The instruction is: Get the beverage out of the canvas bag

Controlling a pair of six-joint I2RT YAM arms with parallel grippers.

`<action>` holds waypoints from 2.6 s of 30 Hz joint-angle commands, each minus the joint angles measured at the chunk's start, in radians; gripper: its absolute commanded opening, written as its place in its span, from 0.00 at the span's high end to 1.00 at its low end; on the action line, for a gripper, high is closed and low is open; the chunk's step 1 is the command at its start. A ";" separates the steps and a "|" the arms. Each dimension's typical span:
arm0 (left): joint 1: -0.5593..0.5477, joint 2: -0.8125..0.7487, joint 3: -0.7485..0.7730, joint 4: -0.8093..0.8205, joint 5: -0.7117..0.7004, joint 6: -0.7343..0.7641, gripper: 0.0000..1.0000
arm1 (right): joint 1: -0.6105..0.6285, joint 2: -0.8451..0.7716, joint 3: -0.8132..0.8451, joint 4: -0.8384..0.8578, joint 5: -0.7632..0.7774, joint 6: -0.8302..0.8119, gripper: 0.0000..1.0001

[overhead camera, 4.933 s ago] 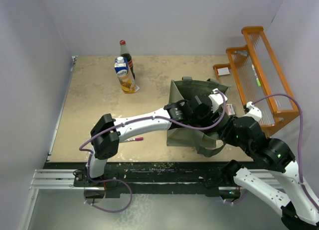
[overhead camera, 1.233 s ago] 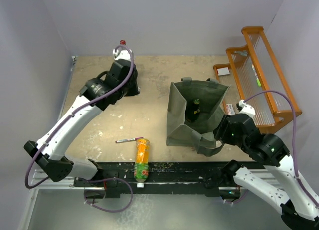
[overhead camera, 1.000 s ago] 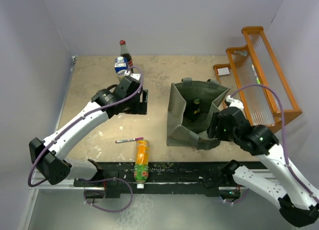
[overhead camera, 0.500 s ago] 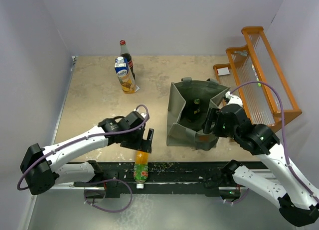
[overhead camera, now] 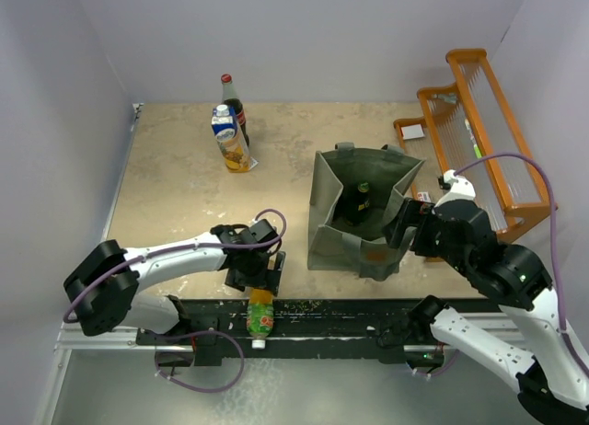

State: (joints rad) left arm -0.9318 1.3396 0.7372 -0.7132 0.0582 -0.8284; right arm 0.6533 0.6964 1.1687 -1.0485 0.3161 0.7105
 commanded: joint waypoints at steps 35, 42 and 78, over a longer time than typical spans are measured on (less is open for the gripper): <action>0.554 -0.135 0.512 0.069 0.499 -0.297 0.76 | 0.156 0.430 0.299 0.739 -0.577 -1.218 0.02; 0.574 -0.220 0.363 0.255 0.510 -0.608 0.74 | 0.313 0.455 0.163 0.738 -0.663 -1.693 0.00; 0.575 -0.470 0.202 0.414 0.318 -1.190 0.73 | 0.345 0.298 -0.231 1.339 -0.615 -1.129 0.17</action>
State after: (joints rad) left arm -0.3557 0.8768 0.9176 -0.3649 0.3809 -1.6684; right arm 0.9932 1.0264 0.9749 0.1810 -0.3561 -0.4301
